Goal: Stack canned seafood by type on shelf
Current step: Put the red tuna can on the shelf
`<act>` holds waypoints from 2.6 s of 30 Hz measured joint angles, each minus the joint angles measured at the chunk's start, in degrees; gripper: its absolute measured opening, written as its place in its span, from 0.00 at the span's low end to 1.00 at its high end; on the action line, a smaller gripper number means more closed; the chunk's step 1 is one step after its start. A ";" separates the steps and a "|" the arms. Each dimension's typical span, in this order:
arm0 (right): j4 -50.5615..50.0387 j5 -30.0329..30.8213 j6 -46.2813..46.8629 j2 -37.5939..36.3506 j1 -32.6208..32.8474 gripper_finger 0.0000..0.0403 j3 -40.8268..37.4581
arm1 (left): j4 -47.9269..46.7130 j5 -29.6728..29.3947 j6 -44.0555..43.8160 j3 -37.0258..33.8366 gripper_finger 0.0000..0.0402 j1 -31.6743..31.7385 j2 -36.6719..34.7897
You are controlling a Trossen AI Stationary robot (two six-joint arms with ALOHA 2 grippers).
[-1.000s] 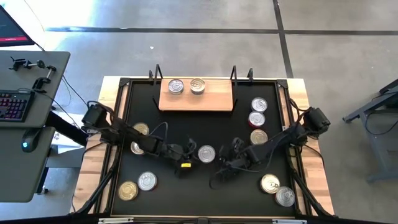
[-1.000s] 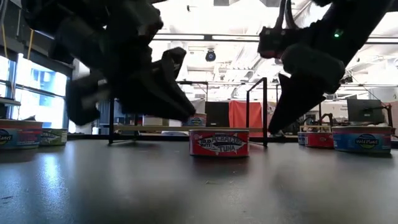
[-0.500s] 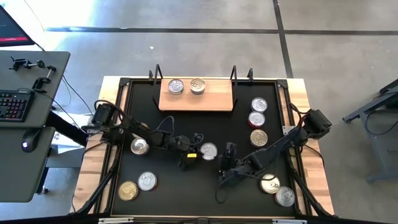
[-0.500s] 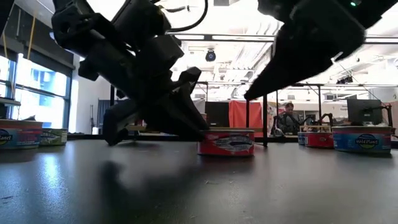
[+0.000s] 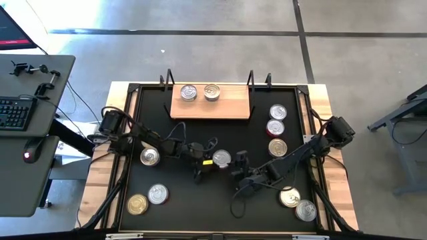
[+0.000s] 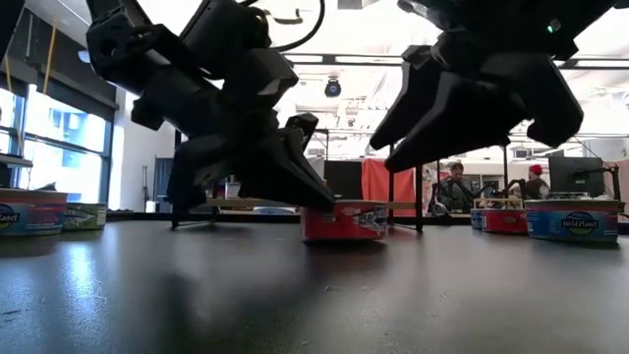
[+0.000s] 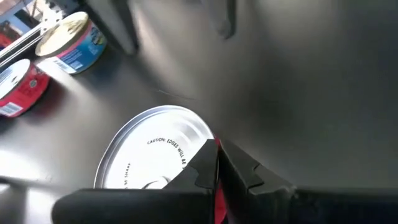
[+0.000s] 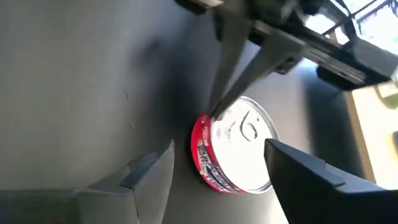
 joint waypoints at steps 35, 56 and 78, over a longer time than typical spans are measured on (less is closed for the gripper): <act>2.92 8.53 3.64 1.41 -3.53 0.29 -2.31 | -9.11 -5.90 -20.21 -1.86 0.00 3.69 -14.03; -13.92 7.64 -8.19 3.85 -30.68 0.29 13.88 | -33.63 -38.70 -36.66 -9.02 0.00 -9.59 -26.98; -25.36 -1.54 -5.26 6.97 -39.91 0.66 20.71 | -30.05 -38.84 -35.65 -9.03 0.00 -9.67 -27.02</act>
